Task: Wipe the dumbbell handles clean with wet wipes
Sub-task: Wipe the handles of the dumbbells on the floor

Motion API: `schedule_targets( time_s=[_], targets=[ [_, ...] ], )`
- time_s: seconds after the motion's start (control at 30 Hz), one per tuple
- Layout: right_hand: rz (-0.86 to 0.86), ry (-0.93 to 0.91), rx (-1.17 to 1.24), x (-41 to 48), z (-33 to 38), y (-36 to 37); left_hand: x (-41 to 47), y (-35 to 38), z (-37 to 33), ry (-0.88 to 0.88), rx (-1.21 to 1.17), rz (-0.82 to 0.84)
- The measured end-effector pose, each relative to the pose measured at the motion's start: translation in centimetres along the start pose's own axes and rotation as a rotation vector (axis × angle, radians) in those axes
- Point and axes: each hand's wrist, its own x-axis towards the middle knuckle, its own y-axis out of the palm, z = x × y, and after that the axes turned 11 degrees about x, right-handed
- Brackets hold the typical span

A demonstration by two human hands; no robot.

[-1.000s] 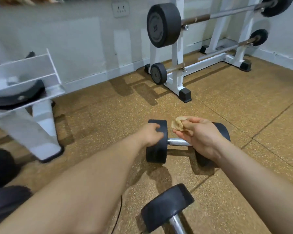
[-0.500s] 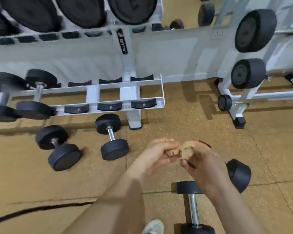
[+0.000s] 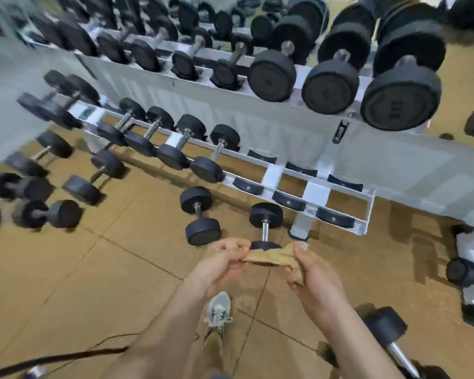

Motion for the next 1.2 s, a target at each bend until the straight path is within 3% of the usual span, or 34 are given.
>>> schedule_targets(
  time_s=[0.13, 0.2, 0.3, 0.43, 0.6, 0.73, 0.8, 0.97, 1.2],
  targets=[
    [-0.044, 0.038, 0.027, 5.0, -1.5, 7.2, 4.5, -6.1, -2.4, -0.010, -0.128, -0.121],
    [-0.082, 0.062, 0.071, 9.2, -2.7, 10.0, 7.9, -8.9, -3.8, -0.006, -0.082, -0.123],
    [-0.229, 0.069, 0.064, 15.8, -5.4, 12.9, 13.1, -12.8, -4.8, -0.053, 0.088, -0.008],
    [-0.280, -0.084, -0.124, 23.4, -8.9, 13.9, 20.4, -16.6, -3.9, -0.123, 0.353, 0.225],
    [-0.346, -0.244, -0.553, 33.5, -13.0, 9.8, 31.5, -18.0, 0.8, -0.096, 0.378, 0.124],
    [-0.405, -0.260, -0.670, 42.2, -15.5, 5.0, 40.7, -16.0, 5.3, -0.193, 0.005, 0.207],
    [-0.416, -0.276, -0.699, 46.4, -16.9, 1.9, 44.9, -14.6, 8.0, -0.235, -0.032, 0.217],
    [-0.309, -0.303, -0.815, 57.8, -19.0, -5.3, 56.5, -11.0, 16.6, -0.147, 0.166, 0.092],
    [-0.379, -0.235, -0.531, 70.3, -21.6, -12.6, 68.9, -7.9, 24.5, 0.071, 0.486, -0.006]
  ],
)
